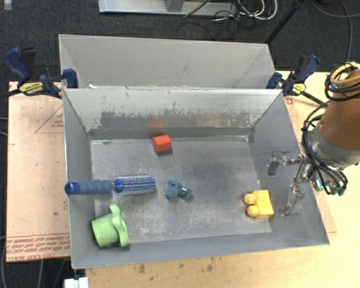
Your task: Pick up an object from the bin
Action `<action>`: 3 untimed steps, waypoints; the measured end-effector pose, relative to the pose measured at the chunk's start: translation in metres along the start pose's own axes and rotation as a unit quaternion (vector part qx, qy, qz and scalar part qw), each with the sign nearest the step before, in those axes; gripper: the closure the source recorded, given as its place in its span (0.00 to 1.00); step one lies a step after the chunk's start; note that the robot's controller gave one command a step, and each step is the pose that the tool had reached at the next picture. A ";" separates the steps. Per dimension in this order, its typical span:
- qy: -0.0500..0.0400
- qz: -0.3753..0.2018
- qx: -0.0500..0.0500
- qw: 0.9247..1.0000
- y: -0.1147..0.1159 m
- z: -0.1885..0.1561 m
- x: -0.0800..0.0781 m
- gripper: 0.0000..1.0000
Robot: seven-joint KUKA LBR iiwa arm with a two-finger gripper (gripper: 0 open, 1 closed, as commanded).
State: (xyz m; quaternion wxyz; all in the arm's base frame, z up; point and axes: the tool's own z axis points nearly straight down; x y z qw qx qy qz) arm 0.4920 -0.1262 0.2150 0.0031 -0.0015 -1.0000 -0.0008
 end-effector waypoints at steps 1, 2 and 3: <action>-0.002 -0.210 0.001 0.978 -0.007 0.145 -0.044 0.00; -0.005 -0.428 0.000 0.904 -0.003 0.143 -0.045 0.00; -0.008 -0.428 0.003 0.904 -0.004 0.142 -0.047 1.00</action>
Offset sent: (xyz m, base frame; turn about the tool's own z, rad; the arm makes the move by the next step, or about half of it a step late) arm 0.0424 -0.0077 -0.1450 -0.4247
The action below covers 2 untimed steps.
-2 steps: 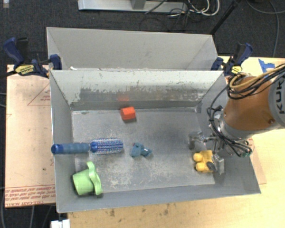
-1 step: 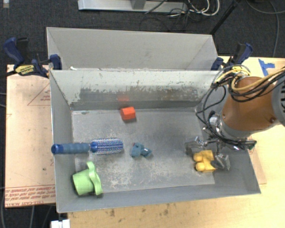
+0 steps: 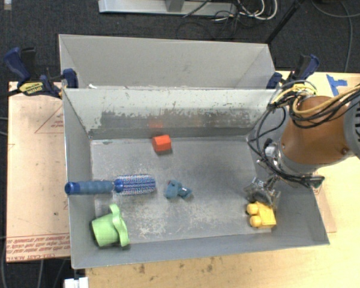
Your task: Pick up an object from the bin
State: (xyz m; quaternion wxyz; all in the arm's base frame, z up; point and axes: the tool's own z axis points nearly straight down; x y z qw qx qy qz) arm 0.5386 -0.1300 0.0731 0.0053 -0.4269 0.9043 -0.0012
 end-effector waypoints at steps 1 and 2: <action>0.000 0.000 -0.002 1.000 0.002 0.001 0.000 0.00; 0.002 -0.123 -0.003 0.992 0.048 0.002 0.018 0.00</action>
Offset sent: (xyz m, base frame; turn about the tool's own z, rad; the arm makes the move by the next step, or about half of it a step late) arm 0.0000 0.0000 0.0000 0.0000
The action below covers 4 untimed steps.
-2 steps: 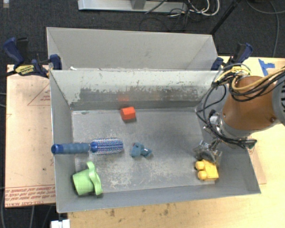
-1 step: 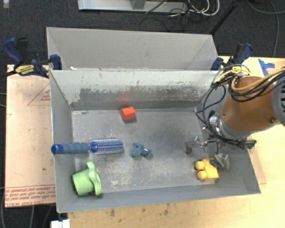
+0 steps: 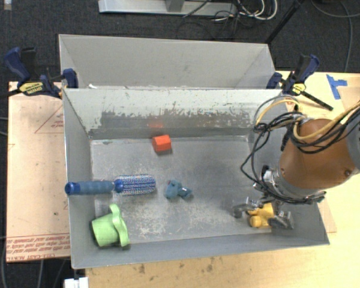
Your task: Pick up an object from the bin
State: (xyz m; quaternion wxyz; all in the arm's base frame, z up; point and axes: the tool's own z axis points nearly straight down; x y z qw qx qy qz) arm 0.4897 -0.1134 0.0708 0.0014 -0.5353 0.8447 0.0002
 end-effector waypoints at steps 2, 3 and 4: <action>-0.006 -0.230 -0.001 0.973 -0.016 -0.001 -0.020 0.00; -0.001 -0.227 0.001 0.974 -0.020 -0.002 -0.014 1.00; 0.000 -0.209 0.004 0.978 -0.048 -0.182 -0.029 1.00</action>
Offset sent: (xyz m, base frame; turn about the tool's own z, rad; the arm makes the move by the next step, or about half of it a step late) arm 0.0402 -0.0162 0.0085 -0.0554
